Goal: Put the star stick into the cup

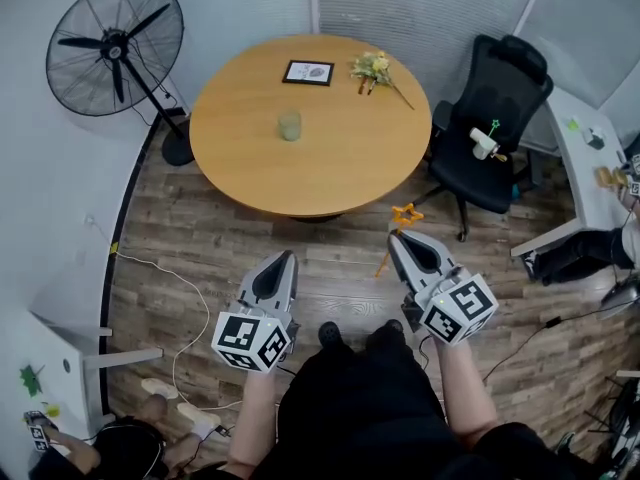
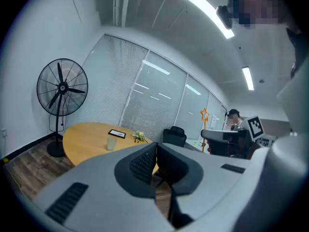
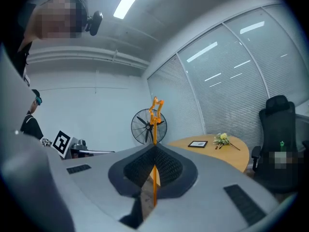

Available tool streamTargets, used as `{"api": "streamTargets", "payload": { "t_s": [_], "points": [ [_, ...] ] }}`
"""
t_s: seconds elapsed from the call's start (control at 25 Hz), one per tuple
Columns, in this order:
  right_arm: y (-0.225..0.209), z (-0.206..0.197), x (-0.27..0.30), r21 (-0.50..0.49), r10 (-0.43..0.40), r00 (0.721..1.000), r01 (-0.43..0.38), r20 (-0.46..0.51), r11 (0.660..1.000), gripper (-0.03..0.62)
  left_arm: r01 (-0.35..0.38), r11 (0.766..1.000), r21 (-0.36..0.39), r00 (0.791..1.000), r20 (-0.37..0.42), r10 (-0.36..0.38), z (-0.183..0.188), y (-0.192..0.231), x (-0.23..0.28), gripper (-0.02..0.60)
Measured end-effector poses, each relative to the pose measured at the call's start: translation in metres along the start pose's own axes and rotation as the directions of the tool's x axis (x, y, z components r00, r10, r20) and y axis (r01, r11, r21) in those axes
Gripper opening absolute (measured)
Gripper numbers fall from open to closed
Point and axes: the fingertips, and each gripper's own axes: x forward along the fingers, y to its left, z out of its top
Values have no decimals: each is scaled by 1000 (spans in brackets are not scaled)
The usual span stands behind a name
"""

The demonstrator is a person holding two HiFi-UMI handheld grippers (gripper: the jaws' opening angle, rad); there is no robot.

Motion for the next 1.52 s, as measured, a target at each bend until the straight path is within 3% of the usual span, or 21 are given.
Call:
{"api": "streamTargets", "payload": {
  "t_s": [0.52,0.96,1.52],
  "points": [
    [-13,-8,14,32,-20,1000,20,-6,999,12,-6,1000,-27,999,-45,5,-16,17,14,-1],
    [-59,7,86,69,64,998,-63,-7,996,12,-93,995,-35,994,-60,91,1,60,66,0],
    [-153,37,174,98,186,982,-183,-17,978,12,-190,982,-20,980,-66,188,33,85,172,-2]
  ]
}}
